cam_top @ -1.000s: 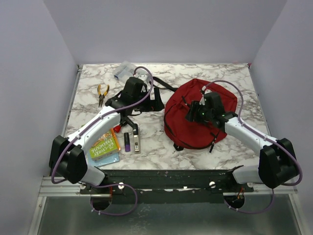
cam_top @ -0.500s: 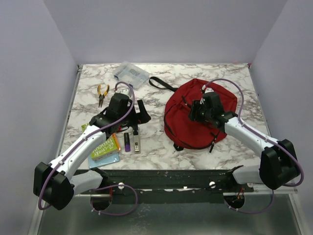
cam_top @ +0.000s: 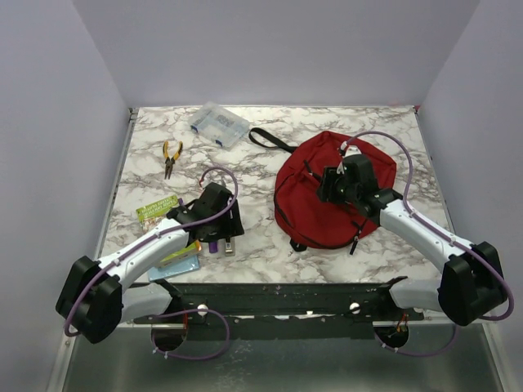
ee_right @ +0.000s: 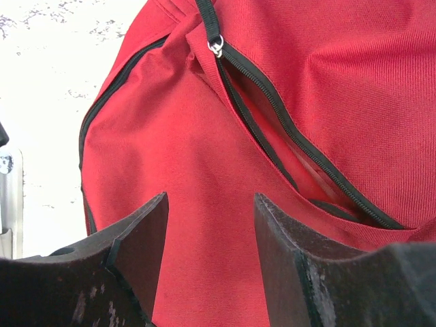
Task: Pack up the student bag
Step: Pick up the stationery from the center of the board, then place the stationery in the student bag.
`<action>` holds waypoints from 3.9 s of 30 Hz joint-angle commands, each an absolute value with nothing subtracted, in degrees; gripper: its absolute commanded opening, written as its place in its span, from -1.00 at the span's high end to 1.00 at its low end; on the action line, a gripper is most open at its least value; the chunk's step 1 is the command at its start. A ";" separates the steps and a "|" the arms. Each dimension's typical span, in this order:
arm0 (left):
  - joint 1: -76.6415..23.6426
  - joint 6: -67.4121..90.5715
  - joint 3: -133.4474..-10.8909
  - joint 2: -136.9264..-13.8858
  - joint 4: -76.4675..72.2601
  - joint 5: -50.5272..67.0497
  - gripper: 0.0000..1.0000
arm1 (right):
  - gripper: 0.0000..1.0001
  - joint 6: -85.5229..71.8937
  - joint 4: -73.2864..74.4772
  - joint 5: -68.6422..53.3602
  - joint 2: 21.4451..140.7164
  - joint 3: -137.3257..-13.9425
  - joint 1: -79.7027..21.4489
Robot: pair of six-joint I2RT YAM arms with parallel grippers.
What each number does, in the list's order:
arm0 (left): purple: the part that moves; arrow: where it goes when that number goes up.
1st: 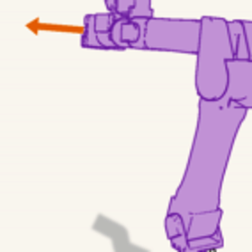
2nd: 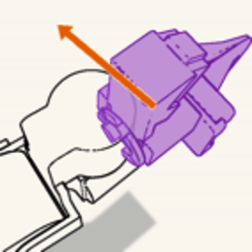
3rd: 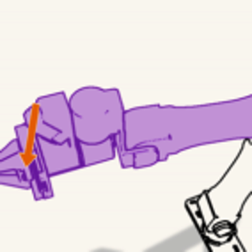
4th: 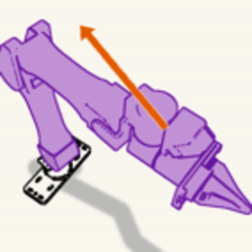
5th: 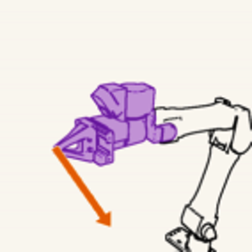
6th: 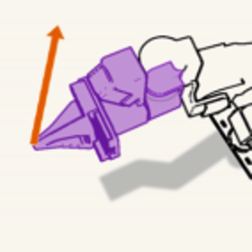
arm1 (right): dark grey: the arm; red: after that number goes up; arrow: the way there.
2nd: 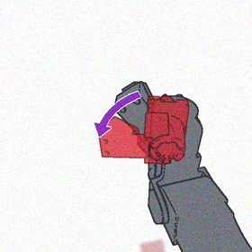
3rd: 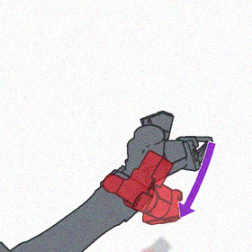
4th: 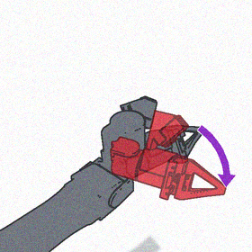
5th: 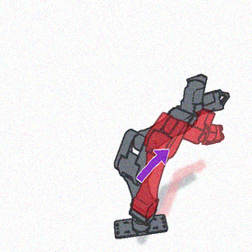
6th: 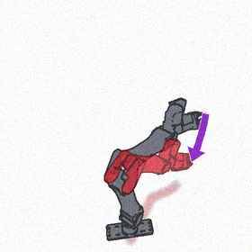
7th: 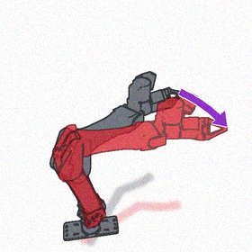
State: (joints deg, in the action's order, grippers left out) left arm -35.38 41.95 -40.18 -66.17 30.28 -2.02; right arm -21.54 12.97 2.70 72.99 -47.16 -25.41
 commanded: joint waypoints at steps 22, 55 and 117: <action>-37.62 42.95 -35.52 -74.66 26.77 -2.25 0.27 | -0.12 -21.13 13.23 1.03 70.84 -47.47 -25.49; -37.58 39.40 -39.27 -56.41 12.94 27.28 1.00 | -0.04 -13.51 29.26 32.34 85.66 -62.78 -25.39; -41.21 55.97 -52.53 -84.43 -9.09 44.10 1.00 | 0.99 -7.49 41.15 22.37 99.17 -84.27 -31.29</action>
